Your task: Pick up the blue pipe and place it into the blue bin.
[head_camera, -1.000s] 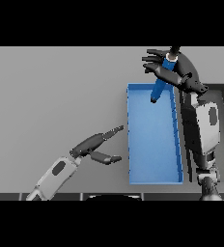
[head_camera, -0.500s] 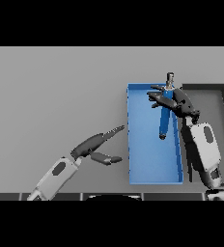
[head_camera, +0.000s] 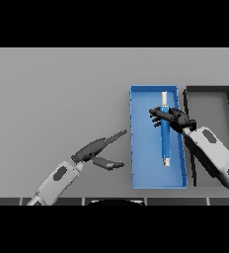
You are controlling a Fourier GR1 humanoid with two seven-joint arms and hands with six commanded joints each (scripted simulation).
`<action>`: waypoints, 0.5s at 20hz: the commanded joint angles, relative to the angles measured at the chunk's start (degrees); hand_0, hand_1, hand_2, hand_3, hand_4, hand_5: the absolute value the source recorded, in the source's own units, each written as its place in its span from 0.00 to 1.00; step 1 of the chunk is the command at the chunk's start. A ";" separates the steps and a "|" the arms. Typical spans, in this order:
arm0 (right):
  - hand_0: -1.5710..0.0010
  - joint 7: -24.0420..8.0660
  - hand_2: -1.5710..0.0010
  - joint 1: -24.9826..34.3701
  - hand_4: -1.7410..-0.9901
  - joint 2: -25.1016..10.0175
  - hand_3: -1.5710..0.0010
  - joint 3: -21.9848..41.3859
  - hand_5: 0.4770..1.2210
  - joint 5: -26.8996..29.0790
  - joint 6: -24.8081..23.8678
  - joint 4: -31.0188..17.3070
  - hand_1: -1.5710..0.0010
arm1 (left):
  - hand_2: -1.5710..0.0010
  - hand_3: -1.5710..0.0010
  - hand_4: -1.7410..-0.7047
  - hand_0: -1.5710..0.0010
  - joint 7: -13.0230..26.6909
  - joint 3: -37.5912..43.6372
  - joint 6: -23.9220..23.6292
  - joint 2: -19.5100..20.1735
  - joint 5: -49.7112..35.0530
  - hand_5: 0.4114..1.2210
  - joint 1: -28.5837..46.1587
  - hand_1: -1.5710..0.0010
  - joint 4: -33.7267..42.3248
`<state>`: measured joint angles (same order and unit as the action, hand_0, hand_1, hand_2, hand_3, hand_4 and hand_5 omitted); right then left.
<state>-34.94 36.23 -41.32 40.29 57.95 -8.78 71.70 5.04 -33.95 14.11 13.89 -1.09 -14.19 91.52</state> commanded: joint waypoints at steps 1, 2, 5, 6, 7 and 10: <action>0.78 0.00 0.81 0.70 0.71 -0.31 0.85 1.48 0.74 -1.86 0.66 -0.33 0.81 | 1.00 1.00 0.82 1.00 0.42 0.17 -0.34 -0.45 0.30 0.05 -0.64 1.00 -0.84; 0.83 -0.01 0.85 1.75 0.75 -1.09 0.88 3.22 0.67 -3.34 0.83 -0.35 0.84 | 1.00 1.00 0.82 1.00 0.27 0.28 -0.43 -0.56 0.24 0.05 -0.75 1.00 -0.81; 0.91 1.44 0.92 3.26 0.81 -1.06 0.94 6.03 0.51 -8.43 2.50 -2.12 0.92 | 1.00 1.00 0.81 1.00 -0.03 0.26 -0.53 -0.85 0.33 0.05 -1.25 1.00 -0.89; 0.93 2.15 0.94 3.04 0.82 -1.34 0.95 6.49 0.46 -9.47 2.13 -1.91 0.94 | 1.00 1.00 0.81 1.00 -0.18 0.39 -0.40 -0.62 0.29 0.05 -1.31 1.00 -0.89; 0.94 2.50 0.95 3.07 0.82 -1.53 0.96 6.81 0.43 -10.00 2.71 -1.92 0.95 | 1.00 1.00 0.81 1.00 0.10 0.29 -0.36 -0.77 0.10 0.05 -1.19 1.00 -0.72; 0.97 2.17 0.98 3.16 0.82 -0.75 0.98 7.17 0.32 -10.91 1.00 -3.07 0.97 | 1.00 1.00 0.80 1.00 0.35 0.11 -0.45 -1.23 0.28 0.06 -1.24 1.00 -1.26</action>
<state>-32.80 39.40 -42.08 47.46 47.03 -7.78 68.63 5.43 -33.85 13.66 12.64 -0.82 -15.45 90.27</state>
